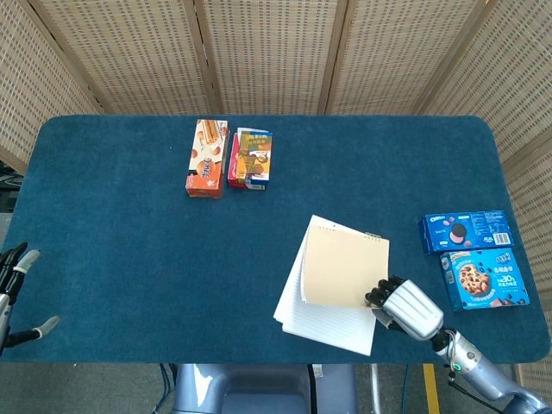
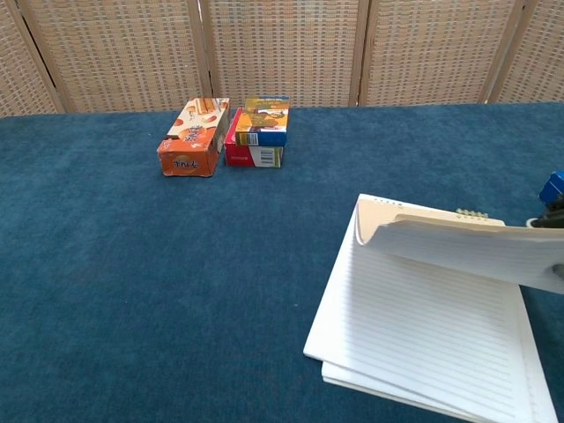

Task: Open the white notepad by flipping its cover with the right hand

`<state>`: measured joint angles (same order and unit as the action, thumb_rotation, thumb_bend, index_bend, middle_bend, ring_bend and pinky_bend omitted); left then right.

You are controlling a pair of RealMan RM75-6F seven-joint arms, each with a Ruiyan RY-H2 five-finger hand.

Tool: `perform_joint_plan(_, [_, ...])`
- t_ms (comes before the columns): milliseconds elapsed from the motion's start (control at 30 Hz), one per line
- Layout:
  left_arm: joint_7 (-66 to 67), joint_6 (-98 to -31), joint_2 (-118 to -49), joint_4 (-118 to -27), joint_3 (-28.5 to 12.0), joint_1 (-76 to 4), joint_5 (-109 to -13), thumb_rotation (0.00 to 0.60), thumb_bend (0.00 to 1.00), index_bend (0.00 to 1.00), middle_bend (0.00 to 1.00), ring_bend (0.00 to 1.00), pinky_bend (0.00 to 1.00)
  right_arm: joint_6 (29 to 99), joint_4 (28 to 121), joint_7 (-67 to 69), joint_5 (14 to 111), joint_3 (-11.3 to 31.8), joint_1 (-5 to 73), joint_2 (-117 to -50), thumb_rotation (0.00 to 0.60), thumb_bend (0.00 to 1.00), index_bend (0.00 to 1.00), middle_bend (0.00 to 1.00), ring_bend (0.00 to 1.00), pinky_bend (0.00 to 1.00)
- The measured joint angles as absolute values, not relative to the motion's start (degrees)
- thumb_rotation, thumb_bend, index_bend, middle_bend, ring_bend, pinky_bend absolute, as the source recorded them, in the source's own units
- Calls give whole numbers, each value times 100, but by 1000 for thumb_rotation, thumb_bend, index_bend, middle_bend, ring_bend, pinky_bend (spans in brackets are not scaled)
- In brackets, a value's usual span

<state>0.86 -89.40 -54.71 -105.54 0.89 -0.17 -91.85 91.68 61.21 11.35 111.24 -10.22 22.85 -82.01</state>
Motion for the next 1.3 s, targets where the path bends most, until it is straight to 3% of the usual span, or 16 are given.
perform_joint_plan(400, [184, -8943, -5495, -10580, 103, -8, -9201, 600, 0, 0, 0, 0, 0, 9663, 6561, 1332, 11604, -1430, 2046, -7631, 600, 672, 642, 644, 521, 558])
perform_joint_plan(667, [238, -8884, -5514, -10593, 90, -36, -9146, 600, 0, 0, 0, 0, 0, 9218, 7528, 1731, 10842, -925, 2329, -7314, 600, 672, 643, 644, 521, 558])
perform_joint_plan(900, [253, -8788, -5513, -10606, 52, -83, -9020, 600, 0, 0, 0, 0, 0, 8035, 8399, 1435, 9433, 163, 2905, -6940, 600, 672, 643, 644, 521, 558])
perform_joint_plan(1133, [330, -8579, -5528, -10632, -46, -184, -8701, 600, 0, 0, 0, 0, 0, 6261, 8605, 599, 7713, 792, 3589, -6690, 600, 672, 643, 643, 521, 558])
perform_joint_plan(1300, [466, -8390, -5559, -10669, -154, -284, -8346, 600, 0, 0, 0, 0, 0, 5014, 8144, -117, 6385, 1136, 4199, -6722, 600, 672, 645, 645, 520, 558])
